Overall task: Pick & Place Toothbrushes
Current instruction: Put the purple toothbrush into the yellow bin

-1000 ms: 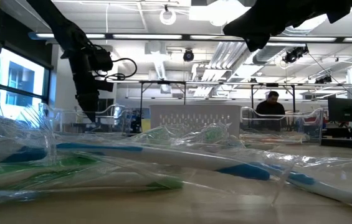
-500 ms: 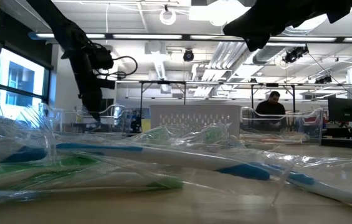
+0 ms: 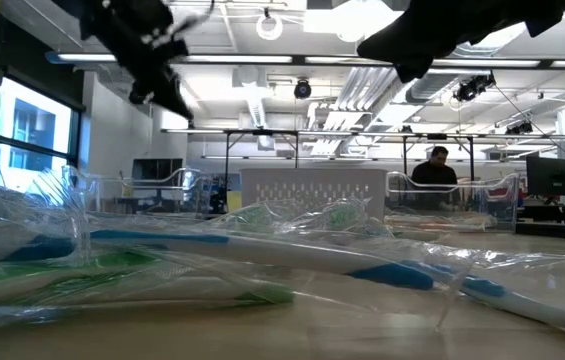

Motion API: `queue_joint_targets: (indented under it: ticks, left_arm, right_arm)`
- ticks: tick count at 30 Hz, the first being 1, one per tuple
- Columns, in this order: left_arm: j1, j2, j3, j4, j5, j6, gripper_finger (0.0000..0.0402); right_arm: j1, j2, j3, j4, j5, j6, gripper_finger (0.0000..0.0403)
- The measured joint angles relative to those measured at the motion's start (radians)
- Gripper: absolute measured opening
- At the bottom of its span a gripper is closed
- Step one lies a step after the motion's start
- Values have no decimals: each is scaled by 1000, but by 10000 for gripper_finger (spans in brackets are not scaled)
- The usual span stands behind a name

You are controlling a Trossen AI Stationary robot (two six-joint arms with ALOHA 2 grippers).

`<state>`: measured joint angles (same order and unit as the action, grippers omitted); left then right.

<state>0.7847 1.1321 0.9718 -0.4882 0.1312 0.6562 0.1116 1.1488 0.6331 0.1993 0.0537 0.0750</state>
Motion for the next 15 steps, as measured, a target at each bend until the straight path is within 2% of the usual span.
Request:
queue_joint_targets:
  ticks: [4, 11, 15]
  left_arm:
    - [-138, -115, -73, 116, -2, 14, 88]
    - [-344, -286, -296, 396, -6, -6, 88]
    - [-425, -341, -367, 439, -6, -10, 88]
  right_arm:
    - [0, 0, 0, 0, 52, 0, 16]
    - [0, 0, 0, 0, 49, 0, 16]
    - [0, 0, 0, 0, 48, 7, 16]
